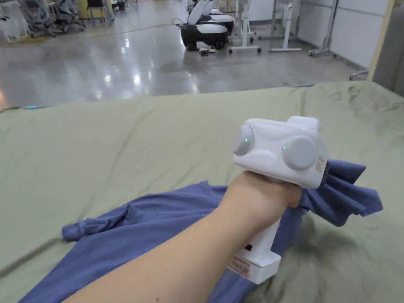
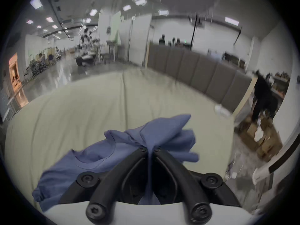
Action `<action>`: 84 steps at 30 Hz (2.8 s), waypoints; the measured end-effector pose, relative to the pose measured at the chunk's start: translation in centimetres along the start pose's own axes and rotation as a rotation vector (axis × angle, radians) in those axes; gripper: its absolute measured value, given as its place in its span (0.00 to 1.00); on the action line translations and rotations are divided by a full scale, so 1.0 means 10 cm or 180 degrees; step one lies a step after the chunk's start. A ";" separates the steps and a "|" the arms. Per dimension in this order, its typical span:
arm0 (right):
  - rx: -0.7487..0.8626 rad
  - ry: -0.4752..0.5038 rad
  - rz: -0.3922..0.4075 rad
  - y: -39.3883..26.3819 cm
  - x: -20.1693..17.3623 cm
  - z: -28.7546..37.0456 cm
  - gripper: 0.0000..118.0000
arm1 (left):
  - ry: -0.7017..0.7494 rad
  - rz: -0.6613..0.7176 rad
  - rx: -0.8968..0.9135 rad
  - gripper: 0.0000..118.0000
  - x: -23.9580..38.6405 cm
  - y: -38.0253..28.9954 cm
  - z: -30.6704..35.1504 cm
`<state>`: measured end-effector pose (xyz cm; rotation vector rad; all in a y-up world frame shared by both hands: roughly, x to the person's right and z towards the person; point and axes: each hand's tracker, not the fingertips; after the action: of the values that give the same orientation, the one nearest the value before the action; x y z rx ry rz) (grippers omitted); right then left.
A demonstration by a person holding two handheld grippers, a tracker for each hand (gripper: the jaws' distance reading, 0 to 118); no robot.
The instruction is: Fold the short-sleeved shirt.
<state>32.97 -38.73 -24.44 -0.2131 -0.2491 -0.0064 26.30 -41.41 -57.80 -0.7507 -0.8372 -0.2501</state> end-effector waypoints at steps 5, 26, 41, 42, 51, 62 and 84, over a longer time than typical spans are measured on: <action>-0.0077 -0.0080 0.0022 -0.14 0.17 0.00 0.02 | 0.0136 0.0400 0.0039 0.51 -0.08 -0.42 -0.25; 0.0010 0.0538 0.0208 -0.12 -0.78 -0.49 0.02 | 0.2096 0.2010 0.1132 0.00 -1.63 -3.97 3.80; -0.0008 0.0441 0.0518 -0.04 -0.92 -0.39 0.02 | 0.2379 0.1460 0.0175 0.73 -1.95 -4.07 2.57; -0.0028 0.0426 0.0506 -0.05 -0.91 -0.40 0.02 | 0.2152 0.1518 0.0280 0.40 -1.92 -4.02 2.65; -0.0450 0.0598 0.0549 -0.48 -0.49 -1.36 0.77 | 0.2178 0.0992 0.0735 0.04 -1.55 -3.68 2.92; -0.2215 0.0387 0.0126 -1.05 0.00 -3.05 0.53 | 0.2116 0.0953 0.0708 0.04 -1.58 -3.41 2.97; -0.0392 0.0608 -0.0359 1.35 0.39 -0.95 0.07 | 0.2196 0.1379 0.1858 0.04 -2.26 -2.44 4.97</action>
<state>39.50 -27.43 -35.28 -0.3189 -0.0699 -0.1537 -29.07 -26.60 -40.89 -0.2402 -0.0587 0.1280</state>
